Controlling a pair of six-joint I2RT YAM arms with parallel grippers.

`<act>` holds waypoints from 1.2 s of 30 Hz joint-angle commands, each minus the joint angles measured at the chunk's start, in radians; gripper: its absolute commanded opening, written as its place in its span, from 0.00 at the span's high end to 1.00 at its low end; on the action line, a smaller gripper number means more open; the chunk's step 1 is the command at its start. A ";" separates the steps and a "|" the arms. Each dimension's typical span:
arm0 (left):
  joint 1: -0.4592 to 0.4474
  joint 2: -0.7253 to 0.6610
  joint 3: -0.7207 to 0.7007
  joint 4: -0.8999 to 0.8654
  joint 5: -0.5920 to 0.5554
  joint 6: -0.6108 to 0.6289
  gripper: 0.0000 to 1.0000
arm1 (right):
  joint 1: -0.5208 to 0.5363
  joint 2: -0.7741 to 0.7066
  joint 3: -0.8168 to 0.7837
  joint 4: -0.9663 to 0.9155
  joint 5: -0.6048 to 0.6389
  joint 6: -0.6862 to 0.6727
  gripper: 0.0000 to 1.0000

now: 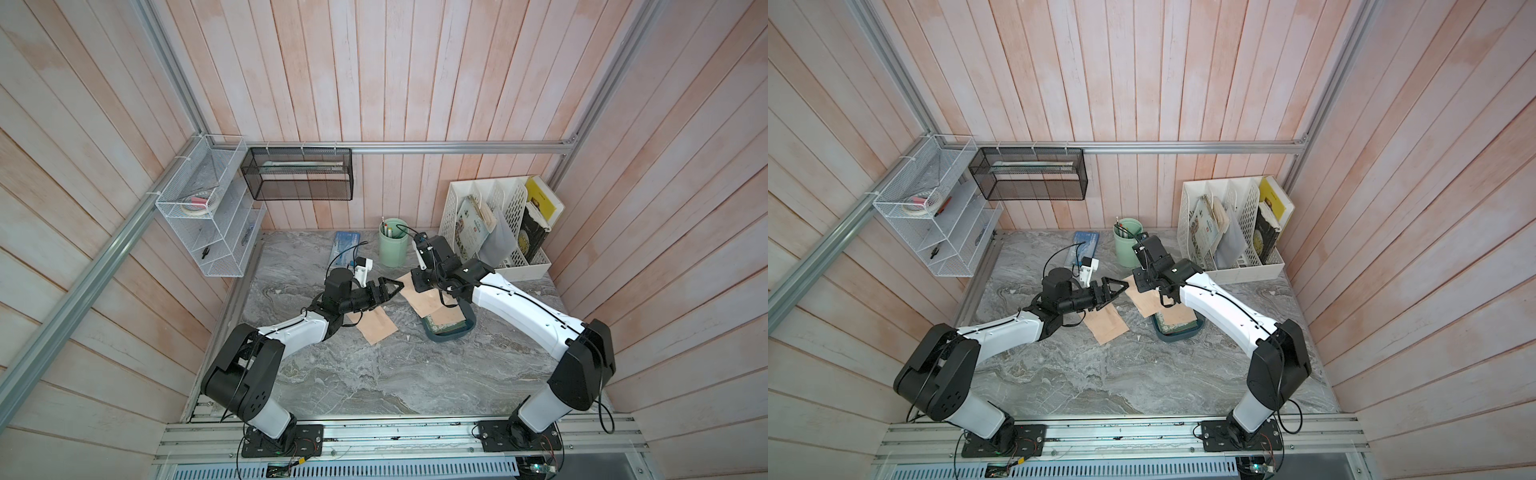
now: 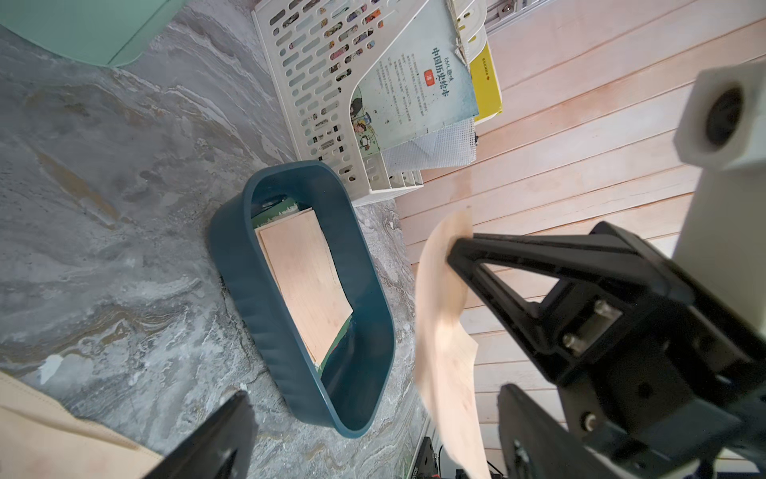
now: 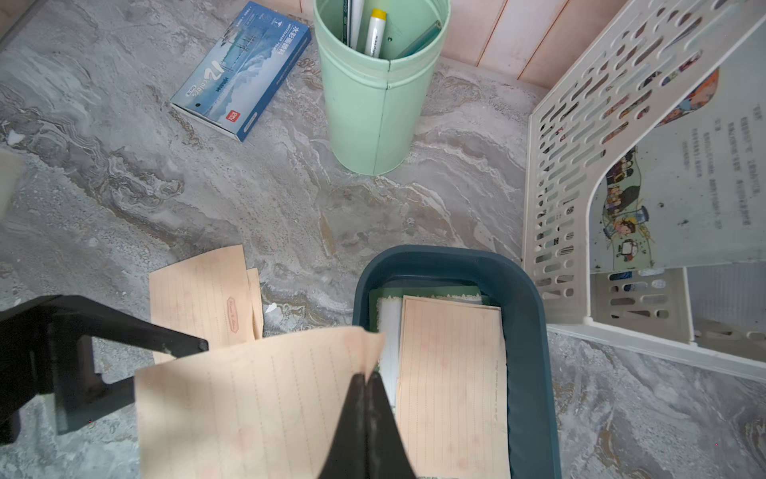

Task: Take out the stationery paper from the storage box
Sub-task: Place the stationery paper at the center of the board.

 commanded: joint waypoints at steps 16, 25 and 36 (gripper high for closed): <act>-0.010 0.001 0.029 0.042 0.039 0.008 1.00 | 0.040 -0.008 0.026 0.027 -0.062 0.029 0.98; 0.016 -0.077 -0.023 0.059 0.131 0.060 1.00 | 0.007 -0.134 -0.094 0.139 -0.101 -0.014 0.43; 0.024 -0.189 -0.033 0.047 0.304 0.153 1.00 | -0.364 -0.403 -0.554 0.973 -1.263 0.299 0.15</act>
